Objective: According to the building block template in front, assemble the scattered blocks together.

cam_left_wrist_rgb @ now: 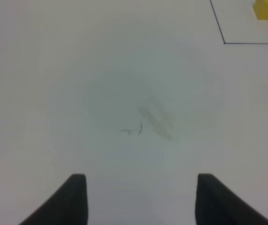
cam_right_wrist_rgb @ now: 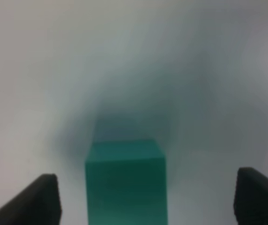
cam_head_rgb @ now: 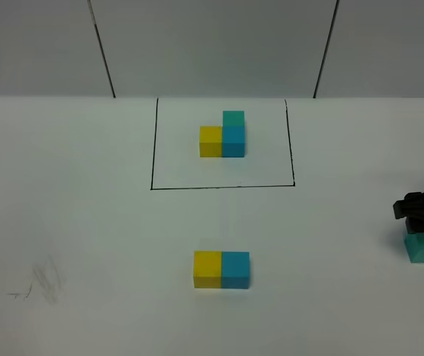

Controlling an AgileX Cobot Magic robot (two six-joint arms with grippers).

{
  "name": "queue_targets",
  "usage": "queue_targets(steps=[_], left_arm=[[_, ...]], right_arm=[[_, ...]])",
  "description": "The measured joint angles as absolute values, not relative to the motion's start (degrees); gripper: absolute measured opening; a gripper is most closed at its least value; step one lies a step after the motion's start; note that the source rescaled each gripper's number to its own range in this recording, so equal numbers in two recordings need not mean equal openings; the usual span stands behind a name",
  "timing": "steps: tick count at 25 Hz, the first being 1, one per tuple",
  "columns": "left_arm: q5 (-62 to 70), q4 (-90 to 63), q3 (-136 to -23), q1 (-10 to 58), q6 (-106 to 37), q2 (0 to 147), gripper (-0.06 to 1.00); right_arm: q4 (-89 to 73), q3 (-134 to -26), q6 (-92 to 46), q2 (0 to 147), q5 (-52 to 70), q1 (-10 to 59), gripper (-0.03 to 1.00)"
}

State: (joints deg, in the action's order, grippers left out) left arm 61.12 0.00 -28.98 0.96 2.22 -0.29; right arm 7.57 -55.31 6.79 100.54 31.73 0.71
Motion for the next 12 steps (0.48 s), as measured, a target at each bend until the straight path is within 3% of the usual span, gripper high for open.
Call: queue_targets(steps=[12], left_arm=[[61.1, 0.0, -29.0, 1.0, 2.2, -0.3, 0.16]], right_arm=[[6.9, -55.3, 5.3, 105.1, 28.8, 0.8, 0.53]])
